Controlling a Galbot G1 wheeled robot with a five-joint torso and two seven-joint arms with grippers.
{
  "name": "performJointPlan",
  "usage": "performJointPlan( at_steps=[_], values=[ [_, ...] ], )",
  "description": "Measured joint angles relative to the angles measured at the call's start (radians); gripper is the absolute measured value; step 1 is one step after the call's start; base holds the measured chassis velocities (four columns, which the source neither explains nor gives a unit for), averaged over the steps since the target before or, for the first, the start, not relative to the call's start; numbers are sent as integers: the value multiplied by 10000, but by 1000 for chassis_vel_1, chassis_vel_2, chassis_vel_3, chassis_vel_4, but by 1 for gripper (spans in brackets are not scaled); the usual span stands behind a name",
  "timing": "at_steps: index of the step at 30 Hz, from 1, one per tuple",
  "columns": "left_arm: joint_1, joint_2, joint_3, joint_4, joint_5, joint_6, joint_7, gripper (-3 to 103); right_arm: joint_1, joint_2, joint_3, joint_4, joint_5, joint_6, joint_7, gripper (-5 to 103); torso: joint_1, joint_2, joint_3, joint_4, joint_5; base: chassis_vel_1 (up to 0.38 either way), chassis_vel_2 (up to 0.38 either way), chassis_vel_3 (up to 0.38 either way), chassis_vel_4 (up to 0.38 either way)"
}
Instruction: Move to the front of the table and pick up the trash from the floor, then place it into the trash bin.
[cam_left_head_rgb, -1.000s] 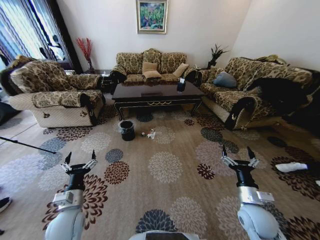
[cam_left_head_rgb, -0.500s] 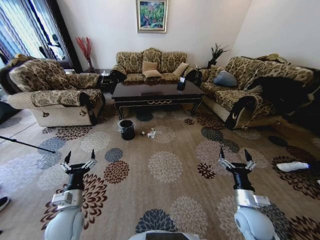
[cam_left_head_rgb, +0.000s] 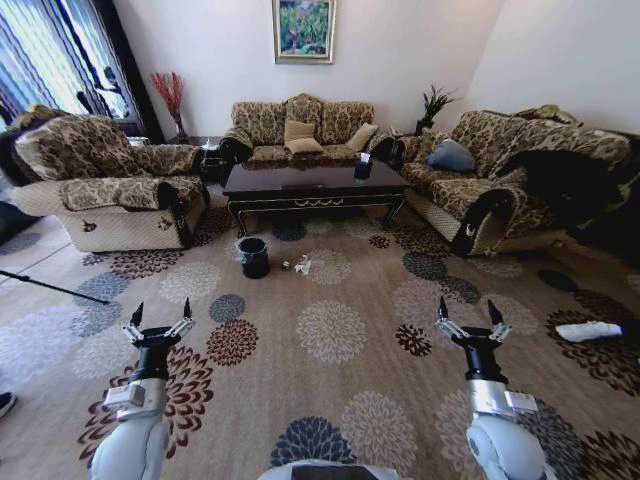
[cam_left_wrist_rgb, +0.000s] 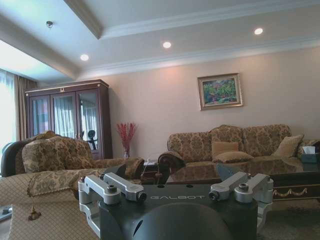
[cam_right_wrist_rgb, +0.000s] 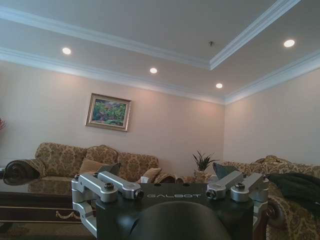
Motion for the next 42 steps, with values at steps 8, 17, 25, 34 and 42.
performJointPlan(
  at_steps=[8, 17, 25, 34, 42],
  values=[
    [15, -7, 12, -156, -14, 33, -22, 100, 20, -6, 24, -8, -85, 77, -34, 100, -174, -416, -240, 0, 0, 0, 0, 0, 0],
    [55, -16, -26, -452, -14, 51, -28, 100, 35, 22, 218, 99, -324, 247, -117, 100, -334, -800, -464, 0, 0, 0, 0, 0, 0],
    [60, -16, -63, -558, -13, 51, -27, 100, 44, 2, 239, 86, -333, 285, -237, 100, -493, -1160, -665, 0, 0, 0, 0, 0, 0],
    [108, -18, -93, -737, 14, 56, -21, 100, -36, -132, 351, 573, -313, -466, -447, 100, -646, -1545, -897, 0, 1, 0, 0, 0, 0],
    [171, -52, -98, -792, 48, 57, -7, 100, -340, -524, 477, 1464, -151, -2023, -436, 100, -776, -1871, -1092, 0, -1, 0, 0, 0, 0]
  ],
)
